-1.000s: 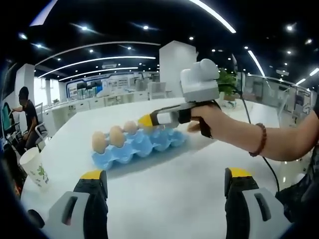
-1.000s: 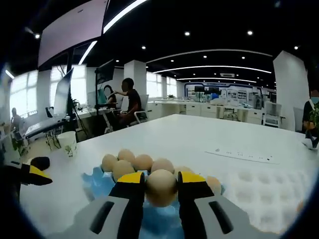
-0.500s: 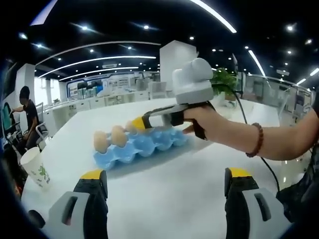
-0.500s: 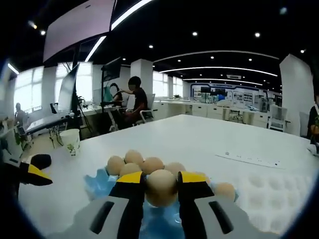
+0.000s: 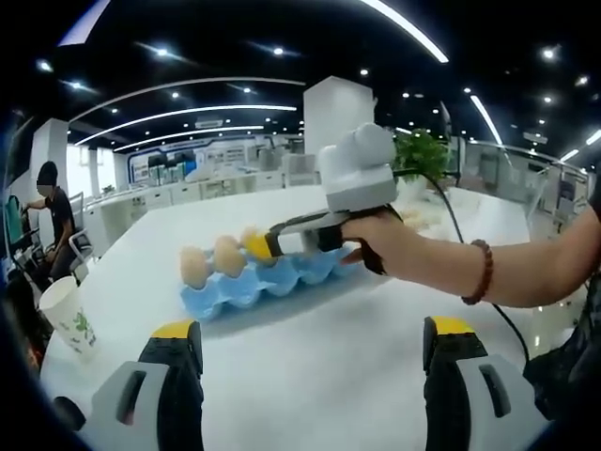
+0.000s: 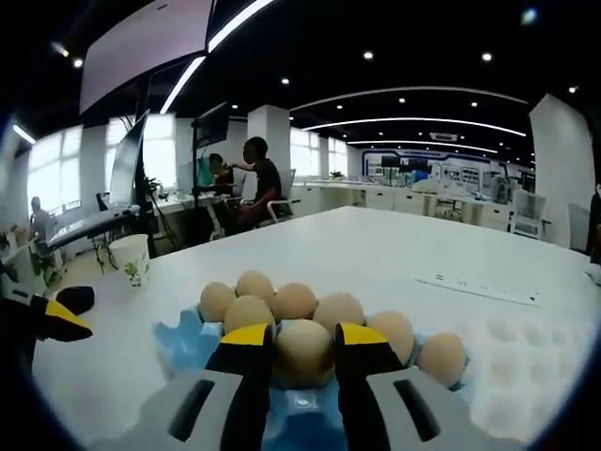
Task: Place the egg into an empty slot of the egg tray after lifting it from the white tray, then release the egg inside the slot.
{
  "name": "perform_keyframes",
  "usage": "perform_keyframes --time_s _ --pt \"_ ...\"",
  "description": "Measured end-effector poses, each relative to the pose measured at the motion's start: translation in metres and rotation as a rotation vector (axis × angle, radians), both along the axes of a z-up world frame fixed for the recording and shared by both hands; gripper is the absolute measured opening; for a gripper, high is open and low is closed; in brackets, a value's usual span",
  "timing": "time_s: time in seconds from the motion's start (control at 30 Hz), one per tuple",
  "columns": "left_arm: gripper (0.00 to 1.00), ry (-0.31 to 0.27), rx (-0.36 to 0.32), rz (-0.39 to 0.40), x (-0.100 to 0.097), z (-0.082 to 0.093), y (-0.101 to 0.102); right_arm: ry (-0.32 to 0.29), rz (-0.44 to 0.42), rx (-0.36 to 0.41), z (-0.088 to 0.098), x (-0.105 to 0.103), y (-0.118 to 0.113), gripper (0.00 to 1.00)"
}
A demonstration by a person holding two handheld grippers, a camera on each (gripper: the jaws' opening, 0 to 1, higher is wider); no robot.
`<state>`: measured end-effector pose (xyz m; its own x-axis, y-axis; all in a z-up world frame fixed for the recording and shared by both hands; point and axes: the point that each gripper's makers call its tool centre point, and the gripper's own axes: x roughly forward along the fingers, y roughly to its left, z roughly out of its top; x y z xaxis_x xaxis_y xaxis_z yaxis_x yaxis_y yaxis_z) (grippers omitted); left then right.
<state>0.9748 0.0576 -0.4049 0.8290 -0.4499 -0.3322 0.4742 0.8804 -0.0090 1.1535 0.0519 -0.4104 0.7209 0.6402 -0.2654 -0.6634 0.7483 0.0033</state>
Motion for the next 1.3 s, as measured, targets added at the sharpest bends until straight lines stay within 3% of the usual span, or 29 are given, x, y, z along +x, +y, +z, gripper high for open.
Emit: perform_keyframes --time_s 0.23,0.63,0.83,1.03,1.3 --pt "1.0 0.0 -0.007 0.001 0.002 -0.001 0.003 0.021 0.0 0.01 -0.007 -0.001 0.002 0.27" --pt "1.0 -0.005 -0.013 0.005 0.004 0.0 0.007 -0.003 0.004 0.035 -0.006 -0.004 0.001 0.29" --pt "1.0 -0.004 -0.011 0.006 0.004 0.0 0.008 -0.01 0.0 0.041 -0.005 -0.005 0.002 0.35" --pt "1.0 -0.013 -0.017 0.014 0.004 0.003 0.011 -0.005 0.005 0.083 -0.001 -0.008 0.001 0.52" --pt "1.0 -0.018 -0.023 0.016 0.003 0.004 0.009 -0.02 0.013 0.079 0.006 -0.009 0.002 0.61"
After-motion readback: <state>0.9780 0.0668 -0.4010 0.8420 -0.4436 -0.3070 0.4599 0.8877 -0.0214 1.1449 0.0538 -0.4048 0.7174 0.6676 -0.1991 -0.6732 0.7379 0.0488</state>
